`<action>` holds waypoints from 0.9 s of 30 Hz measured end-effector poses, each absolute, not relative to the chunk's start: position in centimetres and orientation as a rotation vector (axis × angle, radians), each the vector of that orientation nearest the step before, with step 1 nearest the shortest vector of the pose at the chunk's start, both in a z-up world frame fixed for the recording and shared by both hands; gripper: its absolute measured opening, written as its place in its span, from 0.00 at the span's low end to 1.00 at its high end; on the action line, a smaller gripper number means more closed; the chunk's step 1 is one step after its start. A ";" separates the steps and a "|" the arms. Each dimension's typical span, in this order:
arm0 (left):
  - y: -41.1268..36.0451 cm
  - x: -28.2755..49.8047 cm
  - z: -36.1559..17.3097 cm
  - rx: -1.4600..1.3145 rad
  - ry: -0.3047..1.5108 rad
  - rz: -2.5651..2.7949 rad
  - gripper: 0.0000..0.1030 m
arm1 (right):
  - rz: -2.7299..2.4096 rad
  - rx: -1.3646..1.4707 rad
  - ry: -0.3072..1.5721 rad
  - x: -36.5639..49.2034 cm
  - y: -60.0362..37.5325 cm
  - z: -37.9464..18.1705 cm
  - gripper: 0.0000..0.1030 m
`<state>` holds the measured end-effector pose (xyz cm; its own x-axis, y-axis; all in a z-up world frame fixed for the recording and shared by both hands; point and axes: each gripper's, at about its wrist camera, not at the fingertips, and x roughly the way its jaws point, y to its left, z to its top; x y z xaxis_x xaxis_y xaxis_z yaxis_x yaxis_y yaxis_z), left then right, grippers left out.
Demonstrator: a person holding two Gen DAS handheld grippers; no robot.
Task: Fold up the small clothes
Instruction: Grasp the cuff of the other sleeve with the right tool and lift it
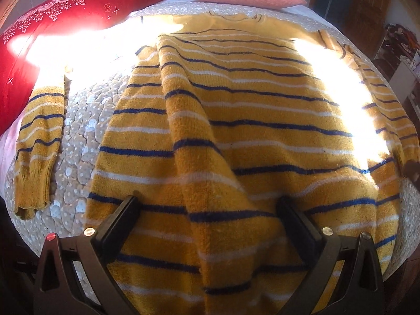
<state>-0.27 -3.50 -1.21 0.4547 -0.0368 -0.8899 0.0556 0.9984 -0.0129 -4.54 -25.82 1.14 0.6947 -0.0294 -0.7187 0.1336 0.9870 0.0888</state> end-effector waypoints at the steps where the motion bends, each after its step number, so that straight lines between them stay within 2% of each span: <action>1: -3.5 -0.3 -1.2 0.018 1.096 -0.055 1.00 | -0.141 0.128 0.765 -5.3 -26.8 2.0 0.59; 4: -3.8 -0.1 -1.3 0.022 1.088 -0.048 1.00 | -0.273 0.132 0.740 -5.8 -30.4 3.2 0.62; 5: -3.8 -0.1 -1.3 0.023 1.087 -0.045 1.00 | -0.292 0.139 0.766 -5.4 -31.4 2.9 0.68; 6: -3.8 -0.2 -1.3 0.026 1.086 -0.045 1.00 | -0.288 0.156 0.804 -4.7 -32.3 2.4 0.70; 10: -3.8 0.1 -1.1 0.029 1.103 -0.051 1.00 | -0.214 0.241 0.879 -2.4 -33.6 -0.3 0.68; 11: -3.6 0.3 -0.9 0.030 1.118 -0.062 1.00 | -0.196 0.251 0.889 -1.9 -33.6 -0.8 0.51; 12: -3.4 0.3 -0.6 0.023 1.129 -0.078 0.98 | -0.187 0.251 0.914 -1.3 -33.6 -1.1 0.10; 13: -3.0 0.2 0.1 0.003 1.126 -0.100 0.95 | -0.193 0.245 0.943 -0.8 -33.9 -1.3 0.06; 14: -2.5 -0.1 0.8 -0.022 1.113 -0.122 0.87 | -0.200 0.255 0.938 -0.6 -34.6 -1.0 0.04; 15: -1.8 -0.5 1.7 -0.041 1.097 -0.138 0.86 | -0.223 0.265 0.919 -0.7 -35.5 -0.6 0.04; 20: 3.1 -0.9 5.1 -0.123 1.007 -0.093 0.86 | -0.577 0.251 0.867 -1.1 -44.4 1.4 0.04; 25: 8.4 -0.3 4.6 -0.238 1.032 -0.037 0.86 | -0.732 0.407 0.934 -1.8 -52.3 0.5 0.05; 27: 9.3 -0.1 3.5 -0.266 1.066 -0.043 0.86 | -0.705 0.480 0.890 -3.4 -52.4 1.0 0.14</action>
